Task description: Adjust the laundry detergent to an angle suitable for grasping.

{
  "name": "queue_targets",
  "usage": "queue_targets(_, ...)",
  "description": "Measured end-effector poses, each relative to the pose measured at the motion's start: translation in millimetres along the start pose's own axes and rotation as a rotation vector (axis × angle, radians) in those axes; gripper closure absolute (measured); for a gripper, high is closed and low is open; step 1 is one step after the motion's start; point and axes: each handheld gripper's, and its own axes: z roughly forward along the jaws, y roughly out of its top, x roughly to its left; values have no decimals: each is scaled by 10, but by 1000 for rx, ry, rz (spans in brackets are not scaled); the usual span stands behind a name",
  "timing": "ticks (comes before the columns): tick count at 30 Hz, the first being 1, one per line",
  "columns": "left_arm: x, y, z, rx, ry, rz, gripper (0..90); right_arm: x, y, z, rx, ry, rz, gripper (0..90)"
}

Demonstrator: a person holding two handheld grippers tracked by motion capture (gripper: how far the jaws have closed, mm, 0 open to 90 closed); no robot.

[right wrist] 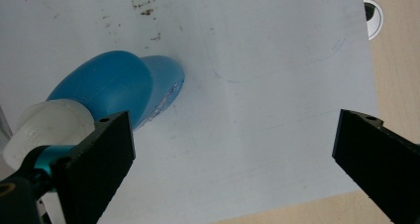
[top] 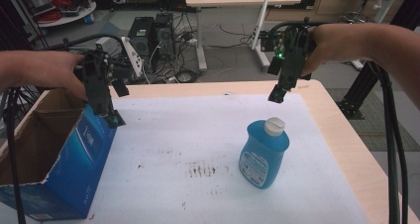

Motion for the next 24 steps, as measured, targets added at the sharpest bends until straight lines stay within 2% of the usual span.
queue_targets(14,-22,47,1,-4,7,0,17,13,-82,-62,-6,-21,4,22)
queue_targets(24,-99,54,-13,-9,26,-1,17,41,-132,-101,-13,-26,15,22)
